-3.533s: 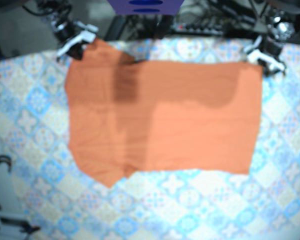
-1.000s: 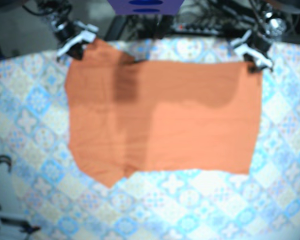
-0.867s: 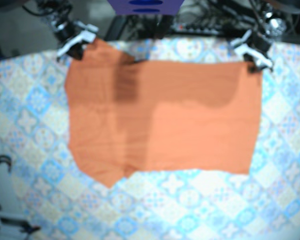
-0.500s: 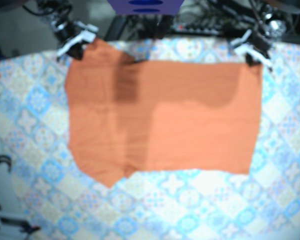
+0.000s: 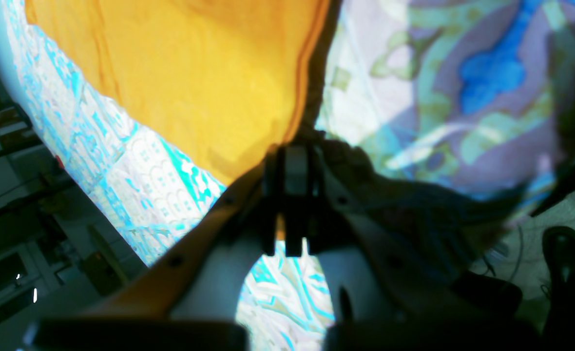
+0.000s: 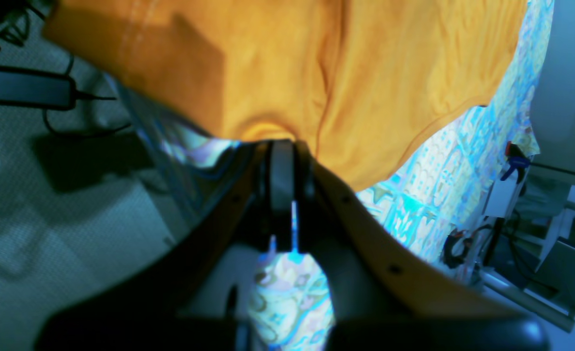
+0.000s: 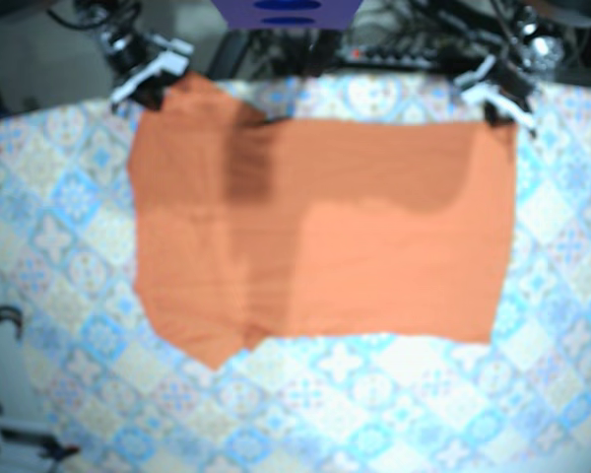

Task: Fold the T-shirt properly
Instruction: 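Lift the grasped edge and pull it toward the robot with both grippers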

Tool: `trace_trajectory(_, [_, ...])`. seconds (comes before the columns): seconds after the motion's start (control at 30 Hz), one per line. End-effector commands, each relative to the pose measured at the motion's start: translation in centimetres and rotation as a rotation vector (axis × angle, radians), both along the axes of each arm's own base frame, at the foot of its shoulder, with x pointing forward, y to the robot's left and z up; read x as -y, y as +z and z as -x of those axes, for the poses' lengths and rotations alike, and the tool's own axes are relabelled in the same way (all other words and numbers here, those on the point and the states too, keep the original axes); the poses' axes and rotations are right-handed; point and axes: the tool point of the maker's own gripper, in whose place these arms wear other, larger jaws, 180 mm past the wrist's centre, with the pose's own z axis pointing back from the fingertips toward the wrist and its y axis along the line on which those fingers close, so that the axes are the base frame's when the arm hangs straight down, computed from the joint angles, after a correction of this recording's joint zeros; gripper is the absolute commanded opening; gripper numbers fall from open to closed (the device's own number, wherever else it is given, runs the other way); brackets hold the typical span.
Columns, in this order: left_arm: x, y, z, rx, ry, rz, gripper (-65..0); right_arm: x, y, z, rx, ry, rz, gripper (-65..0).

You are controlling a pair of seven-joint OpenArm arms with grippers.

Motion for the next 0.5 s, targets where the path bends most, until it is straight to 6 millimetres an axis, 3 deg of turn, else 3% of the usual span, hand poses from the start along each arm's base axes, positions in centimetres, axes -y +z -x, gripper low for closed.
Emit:
trace_trajectory(0.0, [-0.2,0.9,-0.5,0.027,-0.016,-0.005,-65.0,0.5,0.4,0.3,0.010,0.004,0.011,-65.0])
trace_trajectory(0.2, [0.4,1.2,-0.1,0.028,-0.027,0.004,-65.0,1.4,0.4,1.4,-0.011,0.015,0.032,-65.0])
trace_trajectory(0.33, [-1.0,1.8,0.8,0.019,-0.010,-0.022,-65.0,2.6,0.5,2.0,-0.019,-0.003,0.049,-65.0])
trace_trajectory(0.47, [-0.8,2.3,1.3,0.019,-0.021,-0.018,-65.0,3.2,0.7,2.4,-0.019,0.012,0.068,-65.0])
